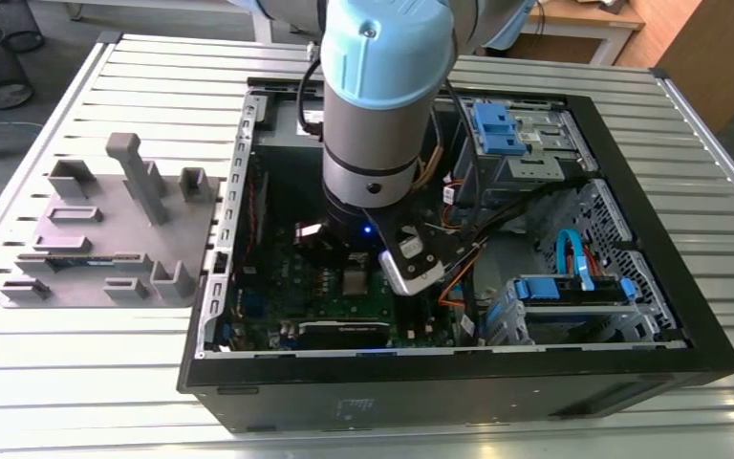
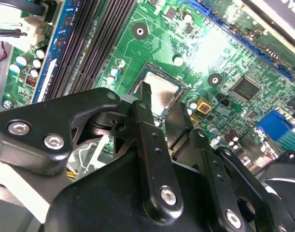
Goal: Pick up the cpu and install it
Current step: 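Place the cpu into insertion slot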
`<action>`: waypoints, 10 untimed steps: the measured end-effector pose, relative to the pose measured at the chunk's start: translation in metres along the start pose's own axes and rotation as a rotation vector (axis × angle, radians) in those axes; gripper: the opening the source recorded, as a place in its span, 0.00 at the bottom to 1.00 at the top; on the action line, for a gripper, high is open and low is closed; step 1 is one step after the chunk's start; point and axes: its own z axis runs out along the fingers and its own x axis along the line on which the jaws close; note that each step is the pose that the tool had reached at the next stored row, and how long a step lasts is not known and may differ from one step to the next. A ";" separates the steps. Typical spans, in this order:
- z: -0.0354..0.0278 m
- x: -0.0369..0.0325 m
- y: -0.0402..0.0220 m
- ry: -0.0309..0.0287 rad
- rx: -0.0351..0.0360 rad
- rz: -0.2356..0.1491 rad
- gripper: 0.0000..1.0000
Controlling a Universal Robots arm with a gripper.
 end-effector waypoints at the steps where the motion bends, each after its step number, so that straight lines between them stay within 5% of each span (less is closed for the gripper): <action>1: 0.0001 -0.0006 0.0000 0.0000 -0.0001 0.000 0.39; 10: 0.0001 -0.0007 0.0000 0.0000 0.0001 0.000 0.46</action>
